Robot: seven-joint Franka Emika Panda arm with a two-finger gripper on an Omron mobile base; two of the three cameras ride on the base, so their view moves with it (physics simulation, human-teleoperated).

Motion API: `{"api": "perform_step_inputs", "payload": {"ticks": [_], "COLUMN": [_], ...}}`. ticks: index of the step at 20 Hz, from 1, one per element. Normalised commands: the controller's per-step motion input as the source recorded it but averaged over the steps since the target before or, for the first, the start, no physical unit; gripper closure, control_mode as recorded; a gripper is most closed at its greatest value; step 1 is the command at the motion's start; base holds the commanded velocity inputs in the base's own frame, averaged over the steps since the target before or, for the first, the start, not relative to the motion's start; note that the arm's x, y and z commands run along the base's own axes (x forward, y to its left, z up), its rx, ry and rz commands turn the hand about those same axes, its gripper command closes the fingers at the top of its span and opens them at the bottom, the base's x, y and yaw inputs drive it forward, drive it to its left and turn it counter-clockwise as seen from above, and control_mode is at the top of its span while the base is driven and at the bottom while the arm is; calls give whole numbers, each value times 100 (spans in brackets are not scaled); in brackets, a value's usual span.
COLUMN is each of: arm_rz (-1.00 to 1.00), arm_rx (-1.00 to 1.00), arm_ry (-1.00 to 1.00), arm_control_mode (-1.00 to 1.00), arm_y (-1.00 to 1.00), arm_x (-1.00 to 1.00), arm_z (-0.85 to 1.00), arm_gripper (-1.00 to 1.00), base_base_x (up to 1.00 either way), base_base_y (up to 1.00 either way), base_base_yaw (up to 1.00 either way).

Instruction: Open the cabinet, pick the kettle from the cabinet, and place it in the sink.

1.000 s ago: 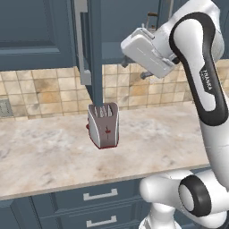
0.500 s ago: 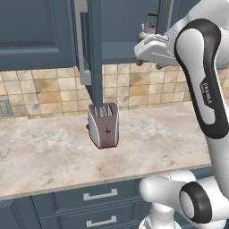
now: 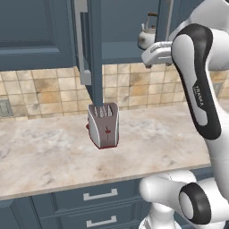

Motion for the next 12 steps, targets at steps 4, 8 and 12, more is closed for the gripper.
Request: {"api": "perform_step_inputs", "payload": {"ticks": [4, 8, 12], "arm_rz": [-3, -6, -8], "arm_rx": [-12, -6, 0], "arm_ry": [3, 2, 0], "arm_control_mode": [-100, -100, -100], "arm_y": [-32, -30, -34], "arm_x": [23, 28, 26], "arm_z": [11, 12, 9], "arm_gripper": [-100, -100, -100], "base_base_x": [0, 0, 0], "base_base_y": [0, 0, 0], "base_base_yaw": [0, 0, 0]}}
